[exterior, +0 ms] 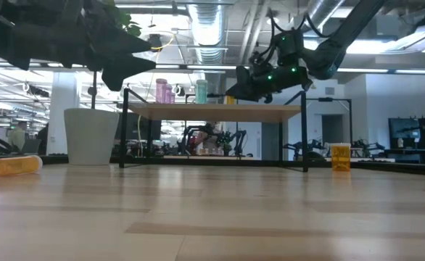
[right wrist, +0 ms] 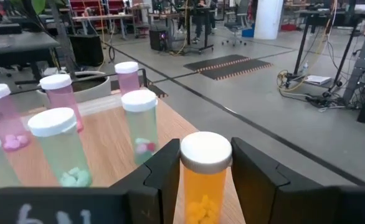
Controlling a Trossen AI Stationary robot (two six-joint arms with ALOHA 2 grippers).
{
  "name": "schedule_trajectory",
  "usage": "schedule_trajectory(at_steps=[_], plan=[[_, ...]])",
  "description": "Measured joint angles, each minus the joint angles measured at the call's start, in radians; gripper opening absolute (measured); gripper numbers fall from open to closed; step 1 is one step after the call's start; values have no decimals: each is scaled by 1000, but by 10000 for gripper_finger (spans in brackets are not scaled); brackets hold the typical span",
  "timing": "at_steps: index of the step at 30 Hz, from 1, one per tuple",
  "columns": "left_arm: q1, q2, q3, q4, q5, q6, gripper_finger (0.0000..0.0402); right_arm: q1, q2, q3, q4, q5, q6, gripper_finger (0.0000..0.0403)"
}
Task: Pick and place medicine bottles onto shelf by color
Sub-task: Put the bottom left small orange pill bottle on the shelf
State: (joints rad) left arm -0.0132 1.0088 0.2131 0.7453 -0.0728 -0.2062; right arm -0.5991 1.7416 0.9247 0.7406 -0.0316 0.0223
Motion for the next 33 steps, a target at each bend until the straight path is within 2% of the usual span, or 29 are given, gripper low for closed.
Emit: schedule_trajectory(at_steps=[13,33], plan=[[0,0,0,-18,12,-17,222,3,-2,7,-16,0,7,161],[0,0,0,-23,9,-47,222,9,-3,7,-46,-24,60,232]])
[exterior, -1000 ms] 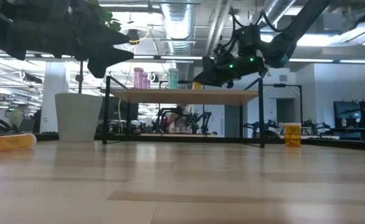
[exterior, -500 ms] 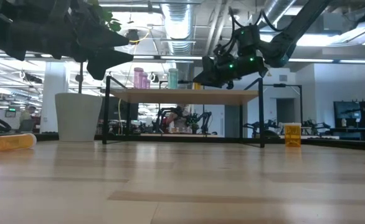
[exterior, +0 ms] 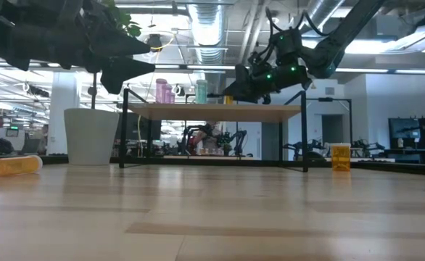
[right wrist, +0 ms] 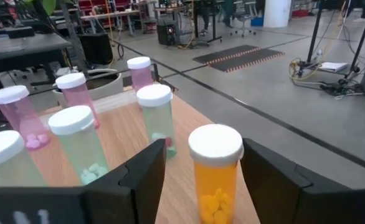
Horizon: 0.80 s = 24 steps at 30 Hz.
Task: Pick and place medicine bottles onto shelf by color
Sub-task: Put the bottom left small orange pill bottle on the shelf, then put the left small orange pill bottle aligned with the other small orange pill bottle on the shelf
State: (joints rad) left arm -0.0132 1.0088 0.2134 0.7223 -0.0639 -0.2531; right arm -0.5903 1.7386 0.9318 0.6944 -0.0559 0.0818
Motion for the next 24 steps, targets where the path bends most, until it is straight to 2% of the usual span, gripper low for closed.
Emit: schedule_trajectory(at_steps=[8,18,24], plan=[[0,0,0,-3,-24,-31,222,2,-54,0,-85,0,15,243],[0,-3,0,-10,-38,-95,222,9,-223,0,-285,1,12,243],[0,-3,0,-11,-38,-180,222,60,-343,0,-445,2,-15,242]])
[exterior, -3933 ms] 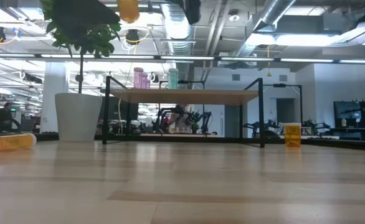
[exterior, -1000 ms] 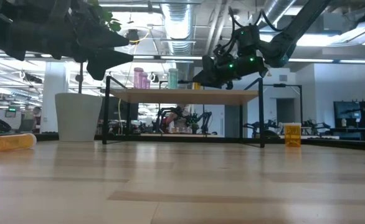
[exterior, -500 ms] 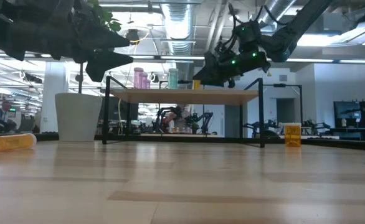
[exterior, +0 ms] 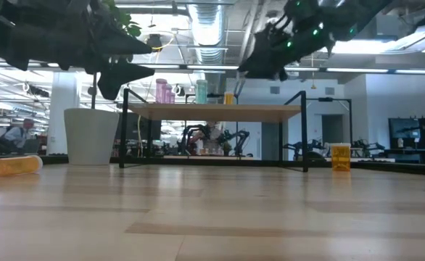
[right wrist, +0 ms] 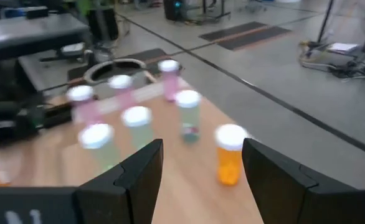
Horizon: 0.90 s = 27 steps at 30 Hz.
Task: Pick and place medicine bottles onto shelf by color
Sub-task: Put the left small orange pill bottle aligned with the other small orange pill bottle on the shelf
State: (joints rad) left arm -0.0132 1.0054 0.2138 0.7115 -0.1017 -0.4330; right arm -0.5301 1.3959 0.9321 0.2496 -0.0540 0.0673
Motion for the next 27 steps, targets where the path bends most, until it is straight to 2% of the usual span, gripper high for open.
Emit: schedule_trajectory(at_steps=[5,7,10,15,18,22,27], plan=[[-4,0,1,-43,0,-82,222,94,-105,-28,-65,3,-13,242],[-14,0,19,-122,-1,-109,222,141,-145,-49,-71,4,-13,242],[-35,-11,94,-362,-19,-141,222,216,-205,-95,-68,33,-14,242],[-98,-10,295,-881,-128,-206,222,340,-285,-180,-29,82,9,242],[-157,-11,368,-1076,-190,-295,222,417,-325,-210,-1,83,42,242],[-237,-10,375,-1147,-248,-453,222,526,-357,-235,62,86,29,242],[-336,-4,372,-1230,-291,-682,222,607,-358,-237,99,164,-31,242]])
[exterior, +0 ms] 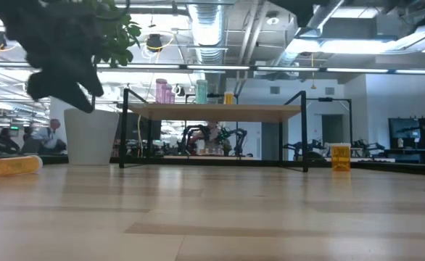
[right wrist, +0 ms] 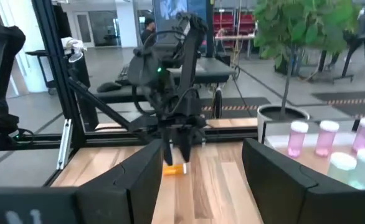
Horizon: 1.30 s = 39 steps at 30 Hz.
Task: Pick and place medicine bottles onto shelf by color
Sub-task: Put the left small orange pill bottle aligned with the other small orange pill bottle on the shelf
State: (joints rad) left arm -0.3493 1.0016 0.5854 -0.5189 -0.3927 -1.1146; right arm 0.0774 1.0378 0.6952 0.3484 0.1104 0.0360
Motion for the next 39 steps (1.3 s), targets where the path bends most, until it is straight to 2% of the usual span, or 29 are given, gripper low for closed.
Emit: schedule_trajectory(at_steps=[6,10,14,18,22,27,31,39], plan=[[-111,0,4,-154,13,-250,222,14,7,0,-28,7,-1,242],[-192,0,98,-164,-12,-262,216,20,8,0,-33,6,20,242],[-236,22,210,-323,-65,-276,191,42,9,0,-11,6,23,242],[-261,67,226,-371,-2,-310,170,65,9,0,0,6,23,242],[-281,137,226,-374,86,-364,166,87,9,0,4,6,24,242],[-306,209,226,-379,124,-413,183,109,9,0,8,5,27,242],[-314,265,226,-334,137,-436,214,134,9,0,28,5,50,242],[-314,326,225,-377,188,-491,273,167,9,0,50,3,41,242]])
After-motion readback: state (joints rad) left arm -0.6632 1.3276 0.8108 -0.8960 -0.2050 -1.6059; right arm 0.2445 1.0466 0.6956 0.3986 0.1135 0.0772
